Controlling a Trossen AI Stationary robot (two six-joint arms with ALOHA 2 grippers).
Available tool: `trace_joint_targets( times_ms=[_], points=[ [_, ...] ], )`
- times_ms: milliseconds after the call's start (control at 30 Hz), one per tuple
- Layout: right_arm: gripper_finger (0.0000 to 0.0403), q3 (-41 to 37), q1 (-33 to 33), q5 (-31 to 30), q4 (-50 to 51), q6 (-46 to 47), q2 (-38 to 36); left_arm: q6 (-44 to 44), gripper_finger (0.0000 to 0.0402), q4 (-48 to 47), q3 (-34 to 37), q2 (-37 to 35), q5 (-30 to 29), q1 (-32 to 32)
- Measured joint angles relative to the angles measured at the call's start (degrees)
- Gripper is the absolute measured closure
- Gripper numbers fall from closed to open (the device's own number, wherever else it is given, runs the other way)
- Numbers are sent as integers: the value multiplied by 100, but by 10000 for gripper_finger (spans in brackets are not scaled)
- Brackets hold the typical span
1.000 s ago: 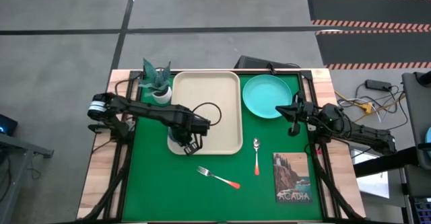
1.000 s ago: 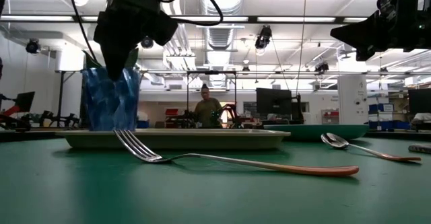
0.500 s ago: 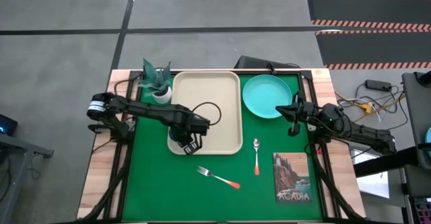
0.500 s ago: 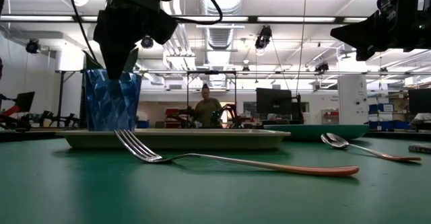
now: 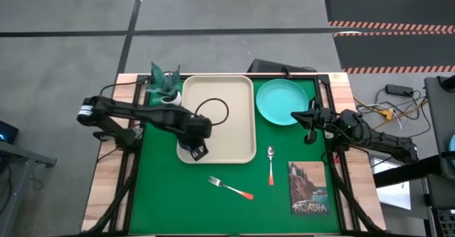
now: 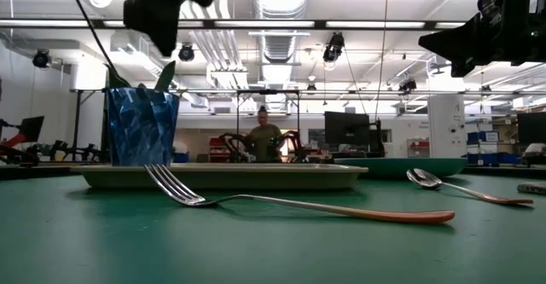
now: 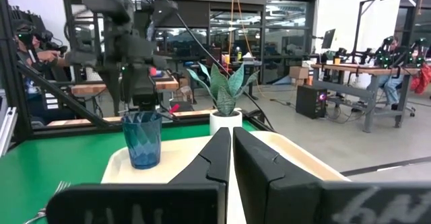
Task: Pick and place plate/cup/fork/spoon on tray
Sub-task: Put the blue plate on the serving tray to the right of the blue glass
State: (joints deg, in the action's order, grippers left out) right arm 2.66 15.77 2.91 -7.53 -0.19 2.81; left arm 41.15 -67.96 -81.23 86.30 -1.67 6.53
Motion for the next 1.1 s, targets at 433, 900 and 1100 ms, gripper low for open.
trace_joint_targets(
  times_ms=[433, 900, 1100],
  points=[
    [392, 0, 0, 0, 0, 212, 0, -2035, 322, 3269, 1072, -987, -3032, 1512],
    [392, -4, -95, 204, -756, 1217, 4, -3570, 322, 5602, 3349, -2150, -3066, 2052],
    [392, -4, -103, 85, -1149, 1215, 14, -3560, 322, 5883, 3919, -3222, -3082, 2048]
  ],
)
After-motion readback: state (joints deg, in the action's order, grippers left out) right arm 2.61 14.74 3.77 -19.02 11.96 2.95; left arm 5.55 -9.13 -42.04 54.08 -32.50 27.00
